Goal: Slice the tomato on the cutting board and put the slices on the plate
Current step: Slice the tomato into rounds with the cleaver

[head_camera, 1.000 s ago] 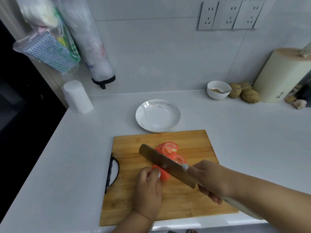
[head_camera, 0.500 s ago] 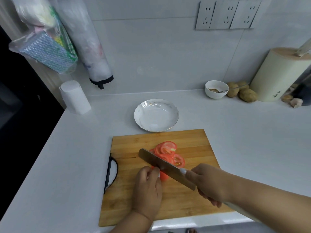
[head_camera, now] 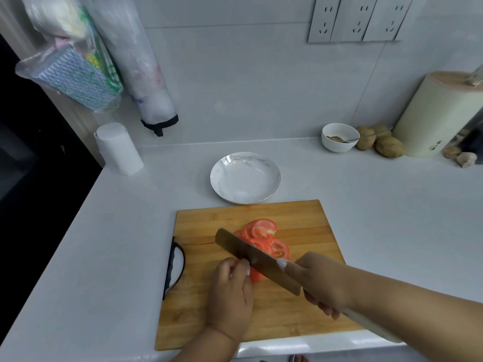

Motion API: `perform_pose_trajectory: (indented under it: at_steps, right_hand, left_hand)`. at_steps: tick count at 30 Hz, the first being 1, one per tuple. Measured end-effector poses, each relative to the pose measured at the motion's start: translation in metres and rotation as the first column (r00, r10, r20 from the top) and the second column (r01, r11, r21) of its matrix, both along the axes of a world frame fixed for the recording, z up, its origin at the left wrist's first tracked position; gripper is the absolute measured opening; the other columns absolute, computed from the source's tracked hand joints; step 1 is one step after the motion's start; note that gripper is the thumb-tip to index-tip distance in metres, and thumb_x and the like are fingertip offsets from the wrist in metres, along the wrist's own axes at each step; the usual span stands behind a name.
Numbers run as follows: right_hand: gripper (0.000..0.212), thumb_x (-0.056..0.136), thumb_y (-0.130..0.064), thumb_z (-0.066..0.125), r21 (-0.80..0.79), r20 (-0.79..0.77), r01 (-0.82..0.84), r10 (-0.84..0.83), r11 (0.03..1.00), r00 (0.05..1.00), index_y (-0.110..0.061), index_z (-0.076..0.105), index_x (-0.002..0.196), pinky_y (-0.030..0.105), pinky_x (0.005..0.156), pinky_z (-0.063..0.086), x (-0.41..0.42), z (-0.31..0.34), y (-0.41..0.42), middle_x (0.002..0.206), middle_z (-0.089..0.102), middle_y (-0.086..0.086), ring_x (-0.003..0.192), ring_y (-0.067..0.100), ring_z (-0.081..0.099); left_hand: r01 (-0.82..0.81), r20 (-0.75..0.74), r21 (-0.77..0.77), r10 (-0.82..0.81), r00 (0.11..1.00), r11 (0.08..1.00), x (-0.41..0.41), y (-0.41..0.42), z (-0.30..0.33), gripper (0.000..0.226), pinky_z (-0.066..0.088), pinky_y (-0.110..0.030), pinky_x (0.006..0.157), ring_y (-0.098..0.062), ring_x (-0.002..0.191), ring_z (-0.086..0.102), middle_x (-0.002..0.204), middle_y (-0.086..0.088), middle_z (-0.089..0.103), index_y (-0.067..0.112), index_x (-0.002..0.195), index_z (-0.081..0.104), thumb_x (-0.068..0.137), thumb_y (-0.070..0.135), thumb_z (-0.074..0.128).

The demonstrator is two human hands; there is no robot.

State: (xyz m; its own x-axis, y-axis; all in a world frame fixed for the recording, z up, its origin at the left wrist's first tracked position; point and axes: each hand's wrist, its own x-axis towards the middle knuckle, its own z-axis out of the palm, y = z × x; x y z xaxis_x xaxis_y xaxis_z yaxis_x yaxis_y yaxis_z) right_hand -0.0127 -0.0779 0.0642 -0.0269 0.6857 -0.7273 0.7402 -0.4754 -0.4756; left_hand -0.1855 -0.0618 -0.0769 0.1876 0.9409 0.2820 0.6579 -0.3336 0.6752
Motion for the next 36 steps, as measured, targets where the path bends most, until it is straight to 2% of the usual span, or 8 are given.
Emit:
perform_pose_trajectory:
  at_steps: [6, 9, 12, 18, 21, 25, 30, 36]
  right_hand:
    - [0.068, 0.096, -0.062, 0.025, 0.010, 0.003, -0.018, 0.018, 1.000, 1.000, -0.003, 0.057, 0.093, 0.026, 0.054, 0.048, -0.018, -0.006, 0.013, 0.064, 0.055, 0.011, 0.045, 0.016, 0.049]
    - [0.064, 0.095, -0.062, 0.027, -0.030, -0.010, 0.007, -0.008, 1.000, 1.000, -0.006, 0.056, 0.088, 0.026, 0.052, 0.047, -0.012, -0.004, 0.009, 0.061, 0.053, 0.008, 0.042, 0.014, 0.047]
    - [0.059, 0.096, -0.061, 0.028, -0.061, -0.020, 0.041, -0.043, 0.997, 0.999, -0.009, 0.052, 0.083, 0.025, 0.051, 0.046, -0.005, -0.003, 0.002, 0.056, 0.050, 0.004, 0.038, 0.012, 0.044]
    - [0.073, 0.096, -0.062, 0.022, 0.049, 0.002, -0.014, 0.014, 0.999, 1.000, 0.000, 0.059, 0.105, 0.027, 0.049, 0.048, -0.027, -0.030, 0.013, 0.073, 0.060, 0.015, 0.051, 0.022, 0.054]
    - [0.058, 0.097, -0.060, 0.021, 0.156, 0.018, -0.076, 0.075, 0.985, 0.997, -0.012, 0.052, 0.090, 0.030, 0.047, 0.051, -0.036, -0.040, 0.014, 0.072, 0.059, 0.013, 0.047, 0.021, 0.055]
    - [0.041, 0.099, -0.053, 0.030, 0.217, -0.043, -0.029, 0.039, 0.976, 0.998, -0.018, 0.047, 0.113, 0.028, 0.044, 0.048, -0.033, -0.044, 0.006, 0.067, 0.055, 0.004, 0.045, 0.017, 0.053]
    - [0.037, 0.100, -0.053, 0.027, 0.199, -0.114, -0.024, 0.047, 0.980, 0.992, -0.030, 0.052, 0.115, 0.027, 0.047, 0.047, -0.034, -0.045, 0.004, 0.064, 0.053, 0.004, 0.045, 0.014, 0.051]
    - [0.052, 0.098, -0.059, 0.023, 0.078, -0.170, 0.024, -0.010, 0.997, 0.985, -0.021, 0.049, 0.122, 0.027, 0.049, 0.045, -0.030, -0.037, 0.013, 0.064, 0.049, 0.005, 0.045, 0.015, 0.047]
  left_hand:
    - [0.014, -0.006, 0.019, -0.014, 1.000, 1.000, -0.001, 0.000, 0.002, 0.031, 0.051, -0.029, 0.065, -0.017, 0.079, 0.056, 0.094, -0.005, 0.057, 0.016, 0.101, 0.062, 0.088, 0.028, 0.038]
    - [0.017, -0.018, 0.016, -0.016, 1.000, 1.000, -0.002, 0.000, 0.003, 0.029, 0.048, -0.025, 0.061, -0.015, 0.076, 0.055, 0.091, -0.004, 0.057, 0.016, 0.100, 0.062, 0.087, 0.027, 0.038]
    - [0.009, -0.017, 0.010, -0.009, 1.000, 1.000, -0.002, 0.000, 0.001, 0.029, 0.050, -0.028, 0.061, -0.017, 0.076, 0.055, 0.092, -0.004, 0.057, 0.016, 0.100, 0.062, 0.087, 0.026, 0.038]
    - [0.025, -0.019, 0.017, -0.024, 1.000, 1.000, -0.003, 0.000, 0.000, 0.028, 0.046, -0.024, 0.064, -0.018, 0.078, 0.056, 0.092, -0.005, 0.058, 0.016, 0.099, 0.061, 0.088, 0.026, 0.038]
    - [0.009, -0.010, 0.013, -0.009, 1.000, 1.000, -0.004, -0.001, 0.000, 0.028, 0.047, -0.026, 0.064, -0.020, 0.078, 0.057, 0.092, -0.006, 0.058, 0.016, 0.099, 0.062, 0.087, 0.026, 0.038]
    - [-0.001, -0.002, 0.015, 0.001, 1.000, 1.000, -0.004, -0.002, 0.001, 0.027, 0.048, -0.028, 0.061, -0.020, 0.076, 0.057, 0.091, -0.005, 0.059, 0.018, 0.097, 0.060, 0.087, 0.027, 0.038]
    - [-0.031, 0.005, 0.006, 0.031, 0.999, 0.999, -0.004, -0.002, 0.001, 0.025, 0.045, -0.026, 0.058, -0.019, 0.074, 0.056, 0.090, -0.004, 0.059, 0.019, 0.096, 0.059, 0.087, 0.028, 0.037]
    - [-0.002, 0.039, 0.044, 0.001, 0.999, 0.999, -0.011, -0.004, -0.001, 0.026, 0.046, -0.021, 0.069, -0.009, 0.084, 0.053, 0.096, 0.001, 0.061, 0.020, 0.099, 0.061, 0.091, 0.030, 0.038]
